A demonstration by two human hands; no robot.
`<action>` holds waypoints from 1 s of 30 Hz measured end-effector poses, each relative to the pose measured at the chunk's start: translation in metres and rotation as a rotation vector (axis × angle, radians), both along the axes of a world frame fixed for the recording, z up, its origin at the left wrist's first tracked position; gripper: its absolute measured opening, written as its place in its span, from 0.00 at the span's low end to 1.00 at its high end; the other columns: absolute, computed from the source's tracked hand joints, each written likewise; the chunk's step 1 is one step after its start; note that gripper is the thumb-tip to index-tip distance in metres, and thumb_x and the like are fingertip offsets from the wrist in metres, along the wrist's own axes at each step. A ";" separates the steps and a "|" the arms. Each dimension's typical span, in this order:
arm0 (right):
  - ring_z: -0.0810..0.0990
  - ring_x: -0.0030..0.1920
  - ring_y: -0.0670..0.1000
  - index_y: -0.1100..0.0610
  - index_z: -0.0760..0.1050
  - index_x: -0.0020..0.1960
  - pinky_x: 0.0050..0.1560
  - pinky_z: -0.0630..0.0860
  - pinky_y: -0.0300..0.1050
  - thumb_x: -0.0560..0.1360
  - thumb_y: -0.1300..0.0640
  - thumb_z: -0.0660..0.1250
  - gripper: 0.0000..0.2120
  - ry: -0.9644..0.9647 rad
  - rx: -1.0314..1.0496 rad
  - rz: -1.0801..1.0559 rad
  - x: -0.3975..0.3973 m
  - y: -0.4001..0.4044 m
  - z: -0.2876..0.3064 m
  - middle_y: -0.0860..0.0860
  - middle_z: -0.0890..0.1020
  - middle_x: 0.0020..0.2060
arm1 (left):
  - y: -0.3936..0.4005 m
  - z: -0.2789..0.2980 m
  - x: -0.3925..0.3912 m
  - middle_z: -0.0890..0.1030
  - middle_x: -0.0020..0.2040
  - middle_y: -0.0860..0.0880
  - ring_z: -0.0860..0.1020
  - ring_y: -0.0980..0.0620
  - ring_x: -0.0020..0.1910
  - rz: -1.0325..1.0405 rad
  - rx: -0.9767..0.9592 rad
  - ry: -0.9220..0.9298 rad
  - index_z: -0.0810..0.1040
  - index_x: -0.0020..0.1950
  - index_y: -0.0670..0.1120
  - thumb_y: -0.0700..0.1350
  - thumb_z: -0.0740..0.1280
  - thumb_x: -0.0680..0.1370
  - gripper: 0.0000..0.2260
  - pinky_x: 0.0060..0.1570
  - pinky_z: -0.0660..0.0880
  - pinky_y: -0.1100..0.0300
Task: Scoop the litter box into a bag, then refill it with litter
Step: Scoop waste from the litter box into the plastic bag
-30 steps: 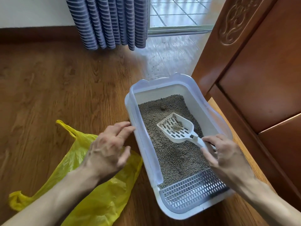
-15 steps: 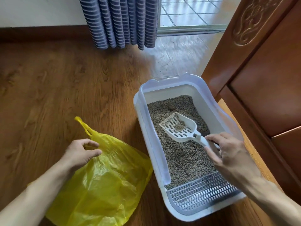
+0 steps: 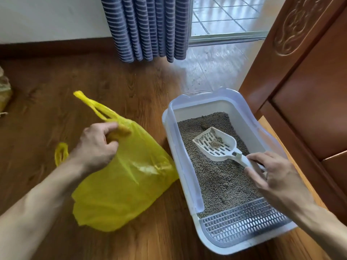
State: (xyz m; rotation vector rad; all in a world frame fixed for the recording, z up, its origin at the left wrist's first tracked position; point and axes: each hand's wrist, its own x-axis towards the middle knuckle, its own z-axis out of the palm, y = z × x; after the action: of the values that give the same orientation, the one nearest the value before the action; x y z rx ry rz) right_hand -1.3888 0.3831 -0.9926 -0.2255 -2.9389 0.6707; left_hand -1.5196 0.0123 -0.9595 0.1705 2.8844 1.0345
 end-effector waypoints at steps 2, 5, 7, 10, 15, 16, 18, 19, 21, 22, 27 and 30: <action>0.79 0.38 0.45 0.52 0.79 0.53 0.40 0.80 0.49 0.74 0.54 0.70 0.09 0.006 -0.004 0.006 -0.001 -0.001 0.003 0.46 0.79 0.42 | 0.003 0.023 -0.001 0.84 0.42 0.58 0.81 0.57 0.44 -0.149 -0.061 0.122 0.85 0.45 0.51 0.37 0.65 0.71 0.13 0.49 0.73 0.68; 0.79 0.40 0.46 0.53 0.79 0.54 0.42 0.80 0.50 0.74 0.54 0.70 0.10 0.013 0.002 0.009 -0.002 -0.001 0.006 0.47 0.80 0.43 | 0.008 0.051 -0.004 0.84 0.49 0.50 0.79 0.46 0.56 -0.316 -0.157 0.310 0.83 0.38 0.50 0.37 0.66 0.69 0.09 0.64 0.66 0.57; 0.79 0.40 0.46 0.53 0.79 0.54 0.42 0.80 0.49 0.74 0.54 0.70 0.10 0.022 -0.003 0.003 -0.001 -0.001 0.009 0.48 0.80 0.44 | 0.011 0.066 -0.006 0.84 0.50 0.49 0.79 0.44 0.57 -0.478 -0.229 0.431 0.82 0.35 0.48 0.37 0.65 0.68 0.08 0.62 0.72 0.44; 0.79 0.39 0.46 0.52 0.79 0.52 0.41 0.80 0.50 0.73 0.54 0.69 0.08 0.034 -0.005 -0.002 0.001 0.001 0.011 0.47 0.80 0.42 | 0.009 0.075 -0.014 0.83 0.59 0.52 0.78 0.46 0.63 -0.701 -0.383 0.575 0.84 0.41 0.49 0.36 0.67 0.69 0.10 0.62 0.72 0.39; 0.79 0.39 0.46 0.52 0.79 0.52 0.41 0.80 0.51 0.73 0.55 0.70 0.07 0.038 -0.021 -0.021 0.003 0.003 0.015 0.46 0.80 0.42 | 0.012 0.063 -0.007 0.82 0.58 0.55 0.77 0.47 0.65 -0.789 -0.528 0.564 0.82 0.40 0.54 0.39 0.70 0.65 0.10 0.62 0.68 0.43; 0.79 0.39 0.46 0.52 0.79 0.52 0.41 0.80 0.51 0.73 0.55 0.71 0.08 0.037 -0.017 -0.023 0.002 0.003 0.016 0.46 0.80 0.42 | 0.012 0.057 -0.004 0.83 0.55 0.55 0.78 0.46 0.61 -0.793 -0.519 0.565 0.81 0.39 0.54 0.39 0.70 0.66 0.09 0.59 0.70 0.44; 0.79 0.38 0.45 0.52 0.79 0.52 0.41 0.79 0.50 0.73 0.55 0.72 0.08 0.040 -0.010 -0.031 0.002 0.003 0.018 0.46 0.80 0.43 | 0.011 0.043 0.000 0.83 0.48 0.55 0.81 0.46 0.54 -0.786 -0.496 0.578 0.79 0.39 0.53 0.38 0.67 0.69 0.09 0.50 0.74 0.45; 0.80 0.38 0.46 0.52 0.79 0.52 0.41 0.80 0.51 0.73 0.56 0.72 0.08 0.041 -0.015 -0.037 0.002 0.003 0.020 0.46 0.80 0.43 | 0.010 0.034 0.001 0.82 0.46 0.54 0.81 0.45 0.50 -0.780 -0.489 0.587 0.79 0.40 0.52 0.38 0.64 0.70 0.09 0.46 0.75 0.45; 0.81 0.38 0.47 0.53 0.80 0.53 0.42 0.80 0.52 0.73 0.55 0.72 0.09 0.041 -0.024 -0.046 0.002 0.003 0.023 0.47 0.80 0.44 | 0.006 0.019 0.004 0.81 0.43 0.52 0.80 0.44 0.45 -0.760 -0.475 0.577 0.80 0.42 0.50 0.39 0.60 0.73 0.10 0.41 0.77 0.46; 0.81 0.38 0.47 0.53 0.80 0.54 0.42 0.81 0.52 0.73 0.55 0.71 0.10 0.044 -0.018 -0.044 0.002 0.003 0.025 0.47 0.80 0.44 | 0.005 0.014 0.005 0.81 0.43 0.51 0.79 0.44 0.45 -0.740 -0.461 0.564 0.81 0.44 0.48 0.38 0.62 0.74 0.10 0.40 0.78 0.46; 0.80 0.40 0.43 0.53 0.80 0.53 0.43 0.76 0.42 0.73 0.55 0.71 0.09 0.047 -0.013 -0.004 0.000 -0.001 0.037 0.46 0.80 0.44 | 0.002 0.000 0.008 0.81 0.44 0.50 0.78 0.45 0.45 -0.682 -0.393 0.535 0.81 0.47 0.45 0.35 0.66 0.72 0.08 0.41 0.80 0.49; 0.80 0.41 0.42 0.50 0.80 0.54 0.43 0.76 0.37 0.73 0.52 0.70 0.10 0.019 -0.033 0.039 -0.001 -0.005 0.044 0.44 0.79 0.45 | 0.001 -0.002 0.009 0.81 0.46 0.50 0.78 0.45 0.46 -0.676 -0.351 0.524 0.81 0.43 0.45 0.31 0.73 0.71 0.09 0.40 0.80 0.51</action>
State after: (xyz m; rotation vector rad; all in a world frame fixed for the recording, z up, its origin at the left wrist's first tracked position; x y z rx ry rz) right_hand -1.3900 0.3777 -0.9490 -0.1642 -2.9231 0.7225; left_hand -1.5108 0.0130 -0.9620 1.4457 2.9556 0.3875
